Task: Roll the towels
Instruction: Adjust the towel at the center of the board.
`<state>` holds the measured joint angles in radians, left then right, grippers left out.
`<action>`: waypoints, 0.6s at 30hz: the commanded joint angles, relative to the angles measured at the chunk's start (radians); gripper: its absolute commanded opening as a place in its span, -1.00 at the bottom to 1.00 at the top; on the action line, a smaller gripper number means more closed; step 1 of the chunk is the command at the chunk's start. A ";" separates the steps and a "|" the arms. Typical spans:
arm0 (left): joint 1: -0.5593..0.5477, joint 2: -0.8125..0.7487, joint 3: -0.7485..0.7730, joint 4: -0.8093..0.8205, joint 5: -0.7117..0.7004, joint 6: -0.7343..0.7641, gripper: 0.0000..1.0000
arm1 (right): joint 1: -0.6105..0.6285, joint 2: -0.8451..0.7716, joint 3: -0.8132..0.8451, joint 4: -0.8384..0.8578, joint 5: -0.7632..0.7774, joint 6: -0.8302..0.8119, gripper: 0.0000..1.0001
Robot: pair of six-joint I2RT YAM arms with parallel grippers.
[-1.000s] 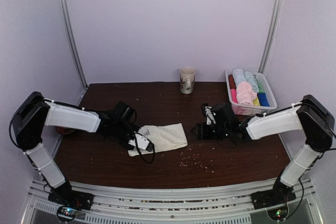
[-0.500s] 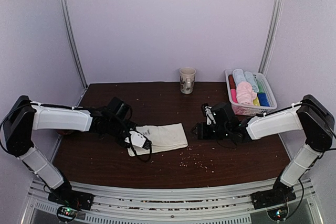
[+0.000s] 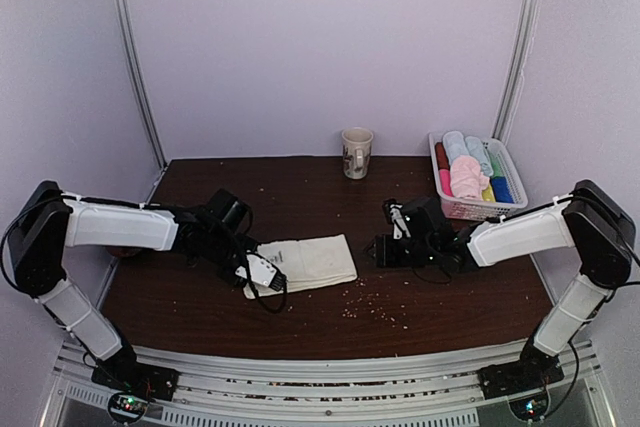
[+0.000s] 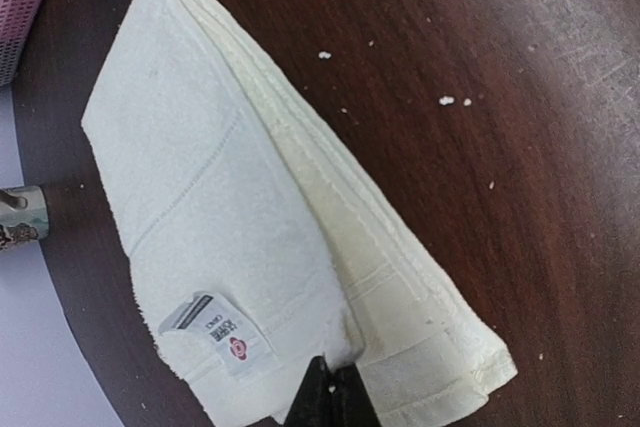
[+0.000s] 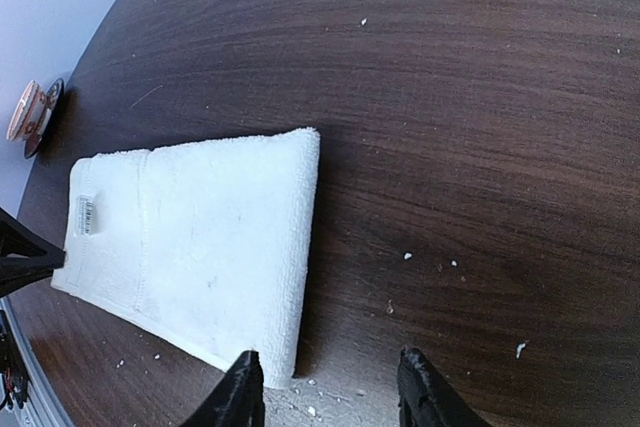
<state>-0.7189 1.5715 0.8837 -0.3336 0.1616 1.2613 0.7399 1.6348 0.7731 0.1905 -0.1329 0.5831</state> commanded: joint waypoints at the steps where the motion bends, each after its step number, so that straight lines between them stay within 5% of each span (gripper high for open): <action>1: 0.007 0.060 0.001 -0.025 0.011 -0.021 -1.00 | -0.004 0.018 0.011 -0.003 0.011 -0.001 -0.09; 4: 0.006 0.095 0.008 -0.016 0.000 -0.036 -0.94 | -0.004 0.024 0.023 -0.004 0.001 -0.004 -0.10; 11: 0.008 0.085 0.029 0.003 -0.012 -0.057 0.10 | 0.008 0.040 0.065 -0.017 -0.019 -0.033 -0.08; 18: 0.047 -0.011 0.120 -0.013 0.070 -0.119 0.60 | 0.016 0.078 0.157 -0.019 -0.055 -0.055 -0.07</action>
<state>-0.7063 1.6360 0.9195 -0.3477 0.1562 1.1954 0.7475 1.6855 0.8577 0.1696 -0.1631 0.5491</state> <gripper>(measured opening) 0.765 0.467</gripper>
